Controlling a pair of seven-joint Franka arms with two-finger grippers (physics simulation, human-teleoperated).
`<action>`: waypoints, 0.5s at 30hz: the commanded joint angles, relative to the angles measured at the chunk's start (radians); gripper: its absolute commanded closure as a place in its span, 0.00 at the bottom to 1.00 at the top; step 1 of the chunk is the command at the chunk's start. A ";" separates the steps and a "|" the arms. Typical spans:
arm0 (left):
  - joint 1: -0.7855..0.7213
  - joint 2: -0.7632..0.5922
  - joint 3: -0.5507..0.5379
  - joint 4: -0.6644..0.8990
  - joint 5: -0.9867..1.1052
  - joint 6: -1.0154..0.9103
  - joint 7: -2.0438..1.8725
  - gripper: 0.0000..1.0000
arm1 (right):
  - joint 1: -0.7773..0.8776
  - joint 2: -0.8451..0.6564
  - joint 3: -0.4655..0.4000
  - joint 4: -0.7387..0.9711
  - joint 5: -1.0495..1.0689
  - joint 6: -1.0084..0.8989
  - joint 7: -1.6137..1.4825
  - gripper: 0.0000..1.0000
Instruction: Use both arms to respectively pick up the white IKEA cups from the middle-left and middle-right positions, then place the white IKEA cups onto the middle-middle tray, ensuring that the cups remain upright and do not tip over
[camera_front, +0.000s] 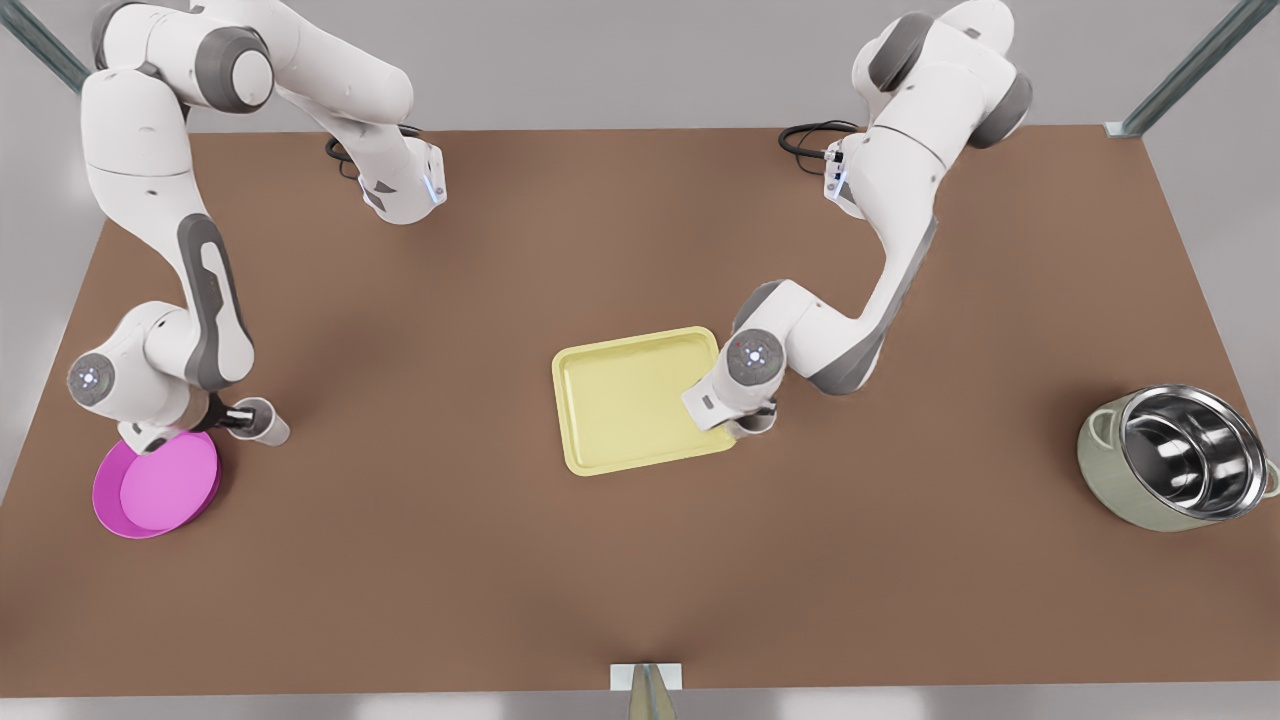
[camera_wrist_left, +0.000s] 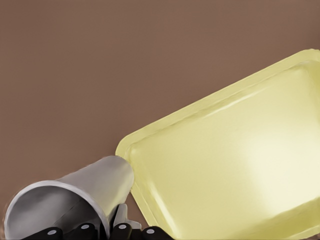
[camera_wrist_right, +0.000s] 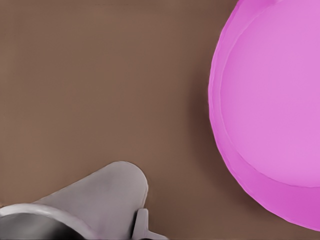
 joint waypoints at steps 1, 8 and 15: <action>-0.036 0.026 -0.002 0.001 0.048 0.178 -0.900 0.79 | 0.004 -0.007 0.053 0.039 -0.006 -0.011 -0.015 0.79; -0.098 0.044 0.000 -0.022 0.068 0.238 -0.922 0.79 | 0.259 0.038 0.172 0.168 -0.007 -0.032 0.364 0.79; -0.111 0.069 0.000 -0.067 0.069 0.226 -0.919 0.79 | 0.653 0.134 0.172 0.372 -0.017 -0.038 1.197 0.79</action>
